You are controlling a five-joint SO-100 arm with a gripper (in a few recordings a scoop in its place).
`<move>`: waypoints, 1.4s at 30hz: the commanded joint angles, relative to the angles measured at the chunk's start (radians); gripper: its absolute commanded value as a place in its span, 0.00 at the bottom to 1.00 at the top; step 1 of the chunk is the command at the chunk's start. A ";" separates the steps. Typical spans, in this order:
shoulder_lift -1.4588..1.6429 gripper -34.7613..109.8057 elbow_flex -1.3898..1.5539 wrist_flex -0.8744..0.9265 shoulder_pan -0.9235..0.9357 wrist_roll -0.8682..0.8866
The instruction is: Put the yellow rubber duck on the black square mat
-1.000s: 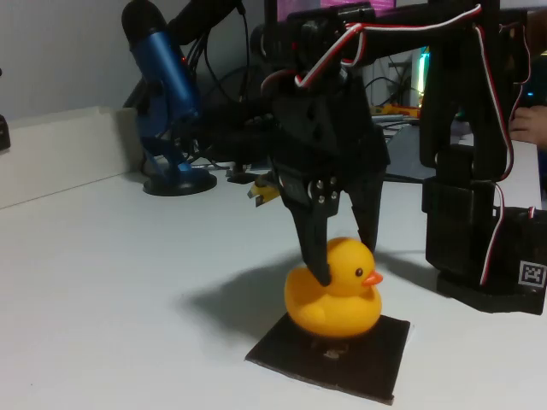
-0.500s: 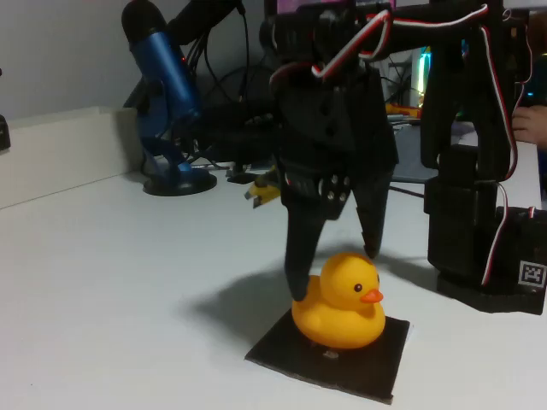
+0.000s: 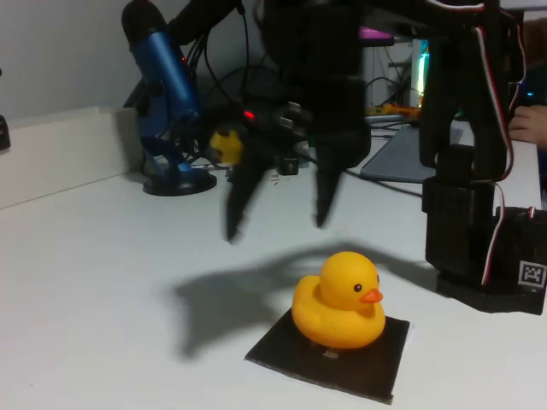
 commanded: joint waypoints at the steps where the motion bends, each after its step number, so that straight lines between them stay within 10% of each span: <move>1: 0.058 0.50 -0.083 0.066 0.163 -0.026; 20: 0.057 0.50 -0.279 0.038 1.012 -0.008; 42: 0.255 0.50 -0.278 0.049 1.060 0.121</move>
